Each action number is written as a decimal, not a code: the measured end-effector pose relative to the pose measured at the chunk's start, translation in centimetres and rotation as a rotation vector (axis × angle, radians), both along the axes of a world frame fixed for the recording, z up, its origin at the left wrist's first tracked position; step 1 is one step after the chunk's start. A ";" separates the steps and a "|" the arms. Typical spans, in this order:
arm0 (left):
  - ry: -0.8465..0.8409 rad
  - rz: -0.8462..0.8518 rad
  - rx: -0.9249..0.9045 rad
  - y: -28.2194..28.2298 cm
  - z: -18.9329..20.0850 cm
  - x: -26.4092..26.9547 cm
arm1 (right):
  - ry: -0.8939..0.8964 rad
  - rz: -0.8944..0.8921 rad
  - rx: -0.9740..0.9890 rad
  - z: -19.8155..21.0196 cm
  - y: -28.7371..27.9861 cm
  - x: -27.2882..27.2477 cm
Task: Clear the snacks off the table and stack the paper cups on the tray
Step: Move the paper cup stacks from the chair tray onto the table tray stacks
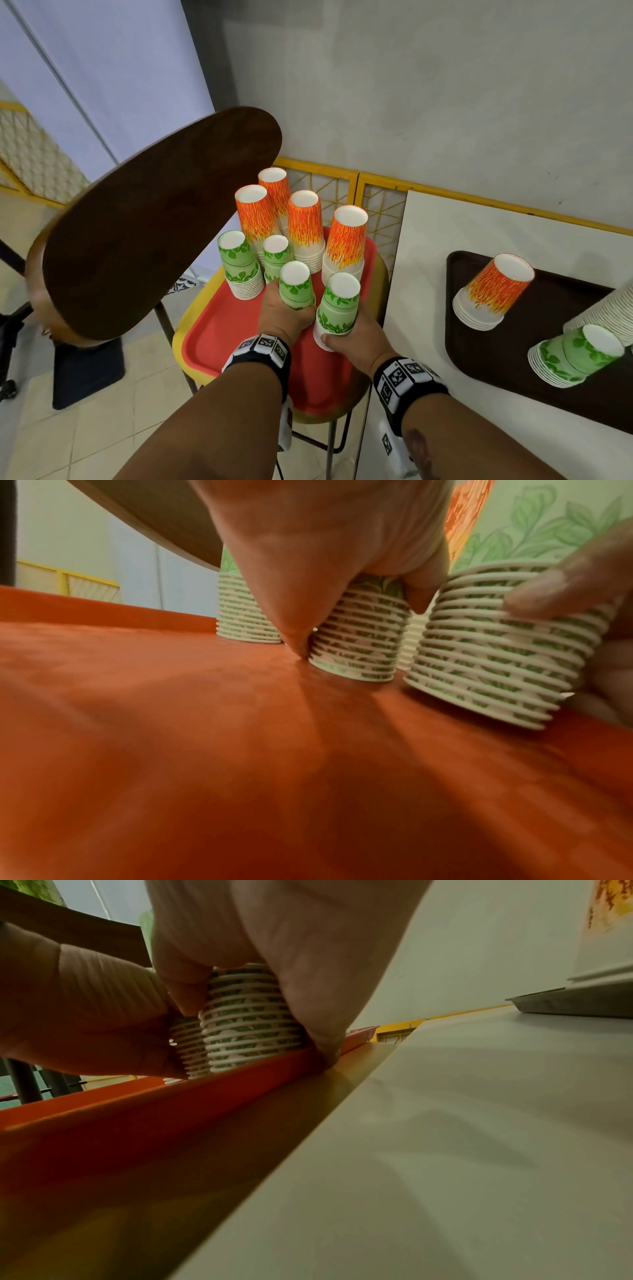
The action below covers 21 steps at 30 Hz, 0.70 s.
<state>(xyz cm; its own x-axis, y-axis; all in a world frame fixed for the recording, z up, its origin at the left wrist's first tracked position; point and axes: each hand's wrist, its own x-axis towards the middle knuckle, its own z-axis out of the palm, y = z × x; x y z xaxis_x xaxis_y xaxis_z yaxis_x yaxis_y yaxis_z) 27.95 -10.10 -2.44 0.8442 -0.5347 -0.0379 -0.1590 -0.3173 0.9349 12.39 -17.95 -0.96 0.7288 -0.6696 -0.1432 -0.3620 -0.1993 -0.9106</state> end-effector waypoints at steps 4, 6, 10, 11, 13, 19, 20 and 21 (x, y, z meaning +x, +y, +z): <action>0.009 -0.063 0.044 0.0 -2.3 1.4 | 0.002 -0.045 -0.014 0.1 0.2 0.3; 0.040 -0.041 0.057 0.6 -2.0 1.2 | -0.001 -0.054 -0.021 0.4 0.4 0.4; 0.084 -0.002 0.048 2.2 1.0 -0.7 | -0.004 -0.091 -0.044 1.7 0.8 0.3; 0.075 -0.003 0.037 2.4 1.1 -0.8 | -0.004 -0.101 -0.047 2.1 0.8 0.1; 0.057 0.010 0.009 2.6 1.3 -0.9 | -0.009 -0.119 -0.047 2.9 1.0 -0.3; 0.056 0.113 -0.031 2.7 4.2 -2.8 | -0.057 -0.170 -0.048 5.5 1.6 -2.6; 0.033 0.108 -0.039 2.4 4.7 -3.2 | -0.083 -0.185 -0.044 6.3 1.5 -3.3; 0.010 0.095 -0.055 2.1 5.6 -4.0 | -0.113 -0.203 -0.042 7.2 1.3 -4.1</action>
<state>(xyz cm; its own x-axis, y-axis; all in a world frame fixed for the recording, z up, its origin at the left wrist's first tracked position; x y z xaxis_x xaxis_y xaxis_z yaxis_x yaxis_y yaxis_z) 23.98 -7.98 3.13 0.8910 -0.4535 -0.0197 -0.1210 -0.2791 0.9526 8.25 -16.69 6.23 0.5885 -0.8077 -0.0372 -0.2951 -0.1717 -0.9399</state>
